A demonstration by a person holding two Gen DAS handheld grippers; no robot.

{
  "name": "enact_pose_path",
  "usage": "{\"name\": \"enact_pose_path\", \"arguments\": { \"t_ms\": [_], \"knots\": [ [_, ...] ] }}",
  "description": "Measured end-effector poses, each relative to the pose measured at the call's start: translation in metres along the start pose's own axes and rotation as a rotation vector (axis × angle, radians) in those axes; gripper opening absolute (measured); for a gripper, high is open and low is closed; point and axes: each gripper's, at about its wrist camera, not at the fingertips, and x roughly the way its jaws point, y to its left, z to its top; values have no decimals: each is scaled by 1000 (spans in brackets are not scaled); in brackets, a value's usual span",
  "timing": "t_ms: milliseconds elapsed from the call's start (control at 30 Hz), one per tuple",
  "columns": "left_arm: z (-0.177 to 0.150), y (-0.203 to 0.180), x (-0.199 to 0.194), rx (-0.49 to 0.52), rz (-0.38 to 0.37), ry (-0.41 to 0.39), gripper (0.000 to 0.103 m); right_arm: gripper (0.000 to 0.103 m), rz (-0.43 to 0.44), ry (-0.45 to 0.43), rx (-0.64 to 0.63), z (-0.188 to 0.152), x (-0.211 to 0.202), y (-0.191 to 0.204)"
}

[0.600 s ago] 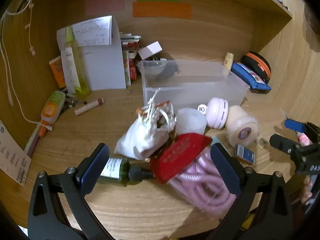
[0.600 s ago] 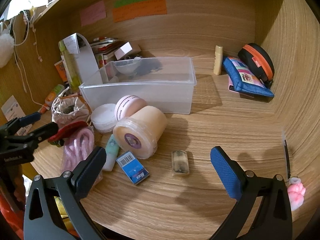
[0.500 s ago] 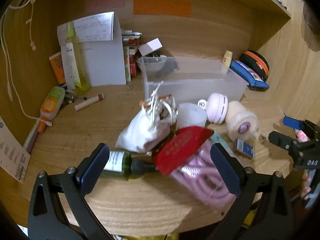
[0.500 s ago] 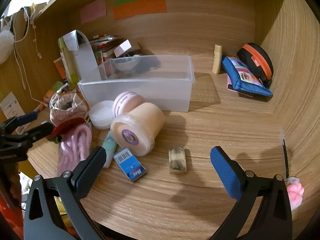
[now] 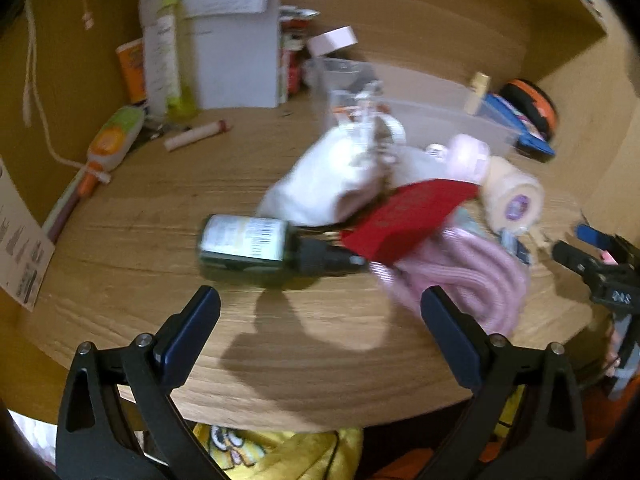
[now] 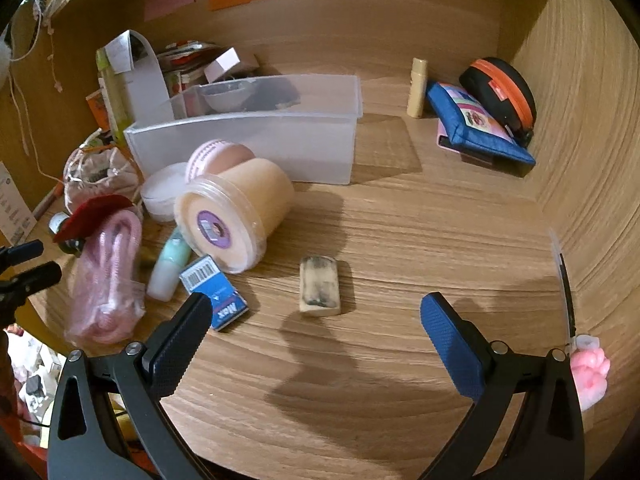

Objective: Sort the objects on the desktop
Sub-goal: 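Close the right gripper on the small beige block while the left gripper grasps the green bottle, then carry the beige block and green bottle over the clear box and release both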

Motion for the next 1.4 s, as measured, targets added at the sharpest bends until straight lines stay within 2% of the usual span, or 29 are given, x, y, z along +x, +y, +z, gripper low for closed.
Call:
{"name": "enact_pose_path", "arguments": {
  "t_ms": [200, 367, 433, 600, 667, 700, 833, 1033, 1233, 1400],
  "knots": [
    [9, 19, 9, -23, 59, -13, 102, 102, -5, 6, -12, -1, 6, -1],
    [14, 18, 24, 12, 79, 21, 102, 91, 24, 28, 2, 4, 14, -3],
    [15, 18, 31, 17, 78, 41, 102, 79, 32, 49, 7, 5, 19, -4],
    [18, 20, 44, 9, 62, 67, 102, 64, 28, 78, 3, 6, 29, -6],
    [20, 20, 44, 4, 50, 60, 102, 53, 11, 79, -12, 7, 31, -5],
    [20, 19, 44, 3, 48, 49, 102, 44, 6, 78, -17, 7, 31, -5],
    [22, 19, 40, -5, 20, 26, 86, 22, 1, 75, -31, 9, 31, -5],
    [18, 23, 32, -12, 52, -9, 84, 22, 12, 65, -14, 11, 30, -7],
    [18, 32, 10, -40, 49, -54, 84, 22, 11, 24, 7, 16, 16, -12],
    [30, 28, -17, -24, 45, -137, 84, 22, 15, -19, 21, 24, 1, -16]
  ]
}}
